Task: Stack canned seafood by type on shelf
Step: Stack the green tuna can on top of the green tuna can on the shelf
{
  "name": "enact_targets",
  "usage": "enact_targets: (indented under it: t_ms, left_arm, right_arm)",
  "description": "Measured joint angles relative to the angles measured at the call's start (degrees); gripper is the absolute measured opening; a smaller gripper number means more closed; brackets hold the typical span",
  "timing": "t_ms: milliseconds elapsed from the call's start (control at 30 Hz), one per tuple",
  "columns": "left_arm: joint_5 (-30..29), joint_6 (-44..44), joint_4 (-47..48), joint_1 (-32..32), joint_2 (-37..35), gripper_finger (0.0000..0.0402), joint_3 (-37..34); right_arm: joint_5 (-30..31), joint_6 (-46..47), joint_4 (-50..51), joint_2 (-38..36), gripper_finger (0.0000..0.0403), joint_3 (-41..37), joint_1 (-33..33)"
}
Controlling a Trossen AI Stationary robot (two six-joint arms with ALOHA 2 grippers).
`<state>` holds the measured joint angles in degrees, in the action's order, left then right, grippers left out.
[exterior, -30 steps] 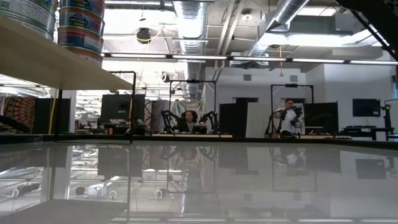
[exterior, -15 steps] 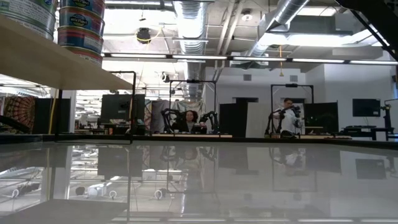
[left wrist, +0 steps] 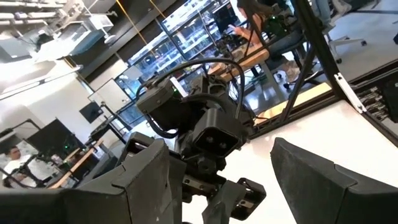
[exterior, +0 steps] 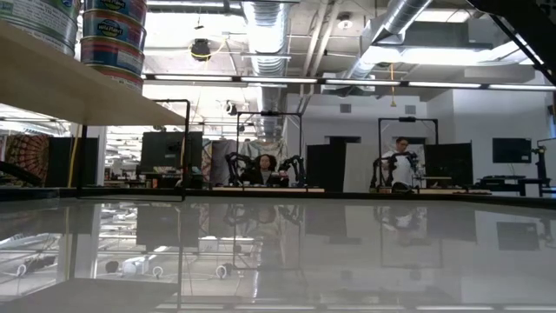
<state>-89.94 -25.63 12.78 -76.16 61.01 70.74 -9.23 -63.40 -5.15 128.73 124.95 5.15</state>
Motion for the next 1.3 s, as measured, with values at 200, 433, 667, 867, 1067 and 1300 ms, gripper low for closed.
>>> enact_targets:
  t_ms: [200,433,667,867,1067,1300]
  left_arm:
    - [-0.06,5.89,-2.27,2.69,0.11,0.0273,-0.02]
    - [9.64,25.91,3.41,2.34,-0.84,0.0273,-0.01]
    - [3.7,29.1,18.7,-0.41,0.06,0.0272,-0.02]
    - [-0.1,18.11,18.57,-1.8,2.25,0.0272,-0.04]
    - [-0.21,14.58,21.9,0.59,1.44,0.0272,0.0]
    - [-0.15,1.9,24.67,4.81,1.86,0.0272,-0.02]
  right_arm:
    - [0.0,0.01,0.0,0.0,0.0217,0.0,0.0]
    - [0.02,1.08,0.22,0.0,0.0217,0.0,0.0]
    - [0.02,1.1,0.2,0.0,0.0217,0.0,0.11]
    - [0.02,1.78,-0.03,0.0,0.0217,0.0,0.15]
    - [-1.26,2.11,-1.44,0.0,0.0217,0.0,0.27]
    - [-1.43,2.09,-1.33,0.0,0.0217,0.0,0.44]
